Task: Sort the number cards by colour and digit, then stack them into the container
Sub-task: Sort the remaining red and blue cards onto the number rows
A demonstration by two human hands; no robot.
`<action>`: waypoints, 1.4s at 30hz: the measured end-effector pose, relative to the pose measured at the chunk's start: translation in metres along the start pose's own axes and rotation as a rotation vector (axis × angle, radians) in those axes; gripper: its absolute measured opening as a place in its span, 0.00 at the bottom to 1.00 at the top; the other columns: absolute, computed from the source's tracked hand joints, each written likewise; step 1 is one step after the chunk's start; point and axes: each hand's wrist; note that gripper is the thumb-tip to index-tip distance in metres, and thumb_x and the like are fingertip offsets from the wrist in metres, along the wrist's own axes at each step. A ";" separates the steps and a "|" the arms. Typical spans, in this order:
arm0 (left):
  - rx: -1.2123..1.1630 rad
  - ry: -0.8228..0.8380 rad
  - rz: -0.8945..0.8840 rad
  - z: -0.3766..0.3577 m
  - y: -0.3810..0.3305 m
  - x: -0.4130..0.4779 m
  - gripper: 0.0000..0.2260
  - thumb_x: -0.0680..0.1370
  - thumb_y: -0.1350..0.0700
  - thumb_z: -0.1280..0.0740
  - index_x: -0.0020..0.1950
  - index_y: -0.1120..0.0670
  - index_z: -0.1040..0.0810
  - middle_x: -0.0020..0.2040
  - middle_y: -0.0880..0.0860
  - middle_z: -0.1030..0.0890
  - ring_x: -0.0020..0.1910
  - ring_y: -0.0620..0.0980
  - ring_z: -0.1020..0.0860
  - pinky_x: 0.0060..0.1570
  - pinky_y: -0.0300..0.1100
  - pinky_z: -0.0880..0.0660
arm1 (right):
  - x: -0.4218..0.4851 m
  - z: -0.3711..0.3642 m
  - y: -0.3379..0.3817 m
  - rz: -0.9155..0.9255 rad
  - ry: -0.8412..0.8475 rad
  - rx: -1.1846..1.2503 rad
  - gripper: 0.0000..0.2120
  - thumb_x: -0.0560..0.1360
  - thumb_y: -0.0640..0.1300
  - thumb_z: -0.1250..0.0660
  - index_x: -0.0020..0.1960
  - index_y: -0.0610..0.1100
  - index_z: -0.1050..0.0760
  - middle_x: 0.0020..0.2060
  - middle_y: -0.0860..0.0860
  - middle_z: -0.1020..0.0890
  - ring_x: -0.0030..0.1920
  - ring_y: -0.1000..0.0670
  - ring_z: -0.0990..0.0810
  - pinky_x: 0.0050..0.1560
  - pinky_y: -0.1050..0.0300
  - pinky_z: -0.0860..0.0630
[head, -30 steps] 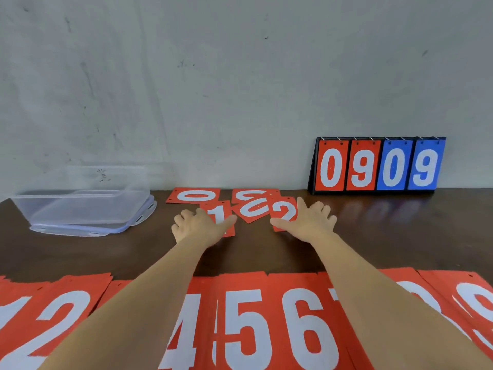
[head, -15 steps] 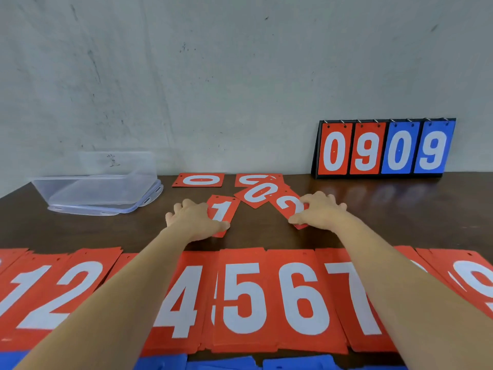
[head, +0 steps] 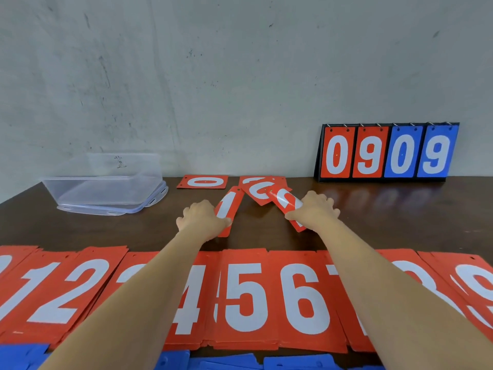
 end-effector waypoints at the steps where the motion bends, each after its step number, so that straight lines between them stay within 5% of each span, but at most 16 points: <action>1: -0.048 0.002 -0.004 0.000 0.000 0.000 0.28 0.73 0.40 0.30 0.67 0.52 0.30 0.59 0.53 0.23 0.59 0.54 0.25 0.59 0.51 0.26 | -0.001 -0.001 0.000 0.013 -0.013 0.033 0.37 0.69 0.56 0.25 0.70 0.44 0.38 0.65 0.44 0.28 0.65 0.43 0.30 0.61 0.48 0.29; 6: -0.287 -0.017 -0.029 0.003 0.003 -0.003 0.28 0.76 0.54 0.30 0.71 0.55 0.39 0.63 0.55 0.27 0.49 0.51 0.25 0.35 0.40 0.30 | -0.007 -0.005 -0.002 0.042 -0.051 0.200 0.35 0.72 0.50 0.26 0.70 0.44 0.42 0.63 0.44 0.27 0.59 0.43 0.23 0.45 0.55 0.25; 10: -0.434 -0.033 0.006 0.005 0.009 -0.001 0.27 0.79 0.57 0.34 0.74 0.59 0.42 0.68 0.58 0.30 0.59 0.57 0.26 0.47 0.46 0.28 | -0.011 -0.006 -0.005 0.025 -0.120 0.203 0.27 0.77 0.56 0.34 0.69 0.43 0.38 0.62 0.45 0.26 0.56 0.45 0.22 0.41 0.58 0.27; 16: -0.547 -0.057 -0.011 0.014 0.021 -0.001 0.08 0.80 0.63 0.42 0.57 0.60 0.29 0.51 0.58 0.24 0.40 0.51 0.28 0.33 0.41 0.33 | -0.012 0.002 -0.005 0.036 -0.122 0.426 0.16 0.82 0.47 0.42 0.67 0.42 0.34 0.62 0.44 0.24 0.58 0.45 0.22 0.51 0.52 0.22; 20: -0.684 -0.087 -0.033 0.028 0.029 -0.006 0.11 0.80 0.62 0.41 0.38 0.51 0.30 0.39 0.52 0.25 0.44 0.54 0.25 0.46 0.46 0.27 | -0.019 0.014 0.004 0.025 -0.106 0.551 0.15 0.81 0.44 0.40 0.67 0.42 0.31 0.62 0.44 0.24 0.57 0.44 0.21 0.51 0.52 0.22; 23: -0.779 -0.071 -0.035 0.041 0.041 -0.013 0.07 0.79 0.62 0.38 0.53 0.56 0.22 0.47 0.53 0.21 0.51 0.55 0.23 0.48 0.47 0.26 | -0.029 0.019 0.014 0.028 -0.124 0.620 0.13 0.81 0.42 0.39 0.65 0.41 0.29 0.59 0.44 0.22 0.53 0.46 0.21 0.46 0.55 0.24; 27: -0.776 -0.060 -0.048 0.060 0.064 -0.024 0.16 0.79 0.63 0.37 0.67 0.62 0.26 0.59 0.58 0.20 0.56 0.57 0.22 0.55 0.48 0.24 | -0.051 0.025 0.030 0.019 -0.156 0.709 0.09 0.81 0.42 0.38 0.59 0.42 0.27 0.59 0.44 0.21 0.56 0.43 0.20 0.46 0.55 0.25; 30: -0.794 -0.048 -0.082 0.077 0.085 -0.033 0.15 0.78 0.63 0.36 0.64 0.62 0.24 0.59 0.59 0.20 0.57 0.59 0.21 0.60 0.53 0.24 | -0.070 0.028 0.045 0.015 -0.179 0.776 0.06 0.80 0.43 0.36 0.56 0.43 0.27 0.57 0.44 0.20 0.55 0.43 0.20 0.46 0.54 0.24; 36: -0.817 -0.065 -0.144 0.114 0.141 -0.049 0.13 0.78 0.65 0.35 0.62 0.62 0.22 0.52 0.57 0.19 0.48 0.54 0.21 0.51 0.46 0.24 | -0.118 0.026 0.084 0.011 -0.227 0.907 0.01 0.80 0.42 0.36 0.50 0.44 0.27 0.48 0.47 0.21 0.46 0.48 0.22 0.40 0.58 0.24; 42: -0.848 -0.081 -0.148 0.144 0.207 -0.062 0.06 0.77 0.63 0.34 0.53 0.57 0.21 0.51 0.58 0.18 0.51 0.58 0.19 0.54 0.50 0.22 | -0.170 0.019 0.125 0.012 -0.240 0.980 0.03 0.79 0.43 0.35 0.51 0.43 0.26 0.50 0.48 0.21 0.51 0.46 0.20 0.42 0.58 0.24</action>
Point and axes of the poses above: each hand's wrist, its own x-axis towards the middle knuckle, its own z-axis out of the back of the hand, y = z × x
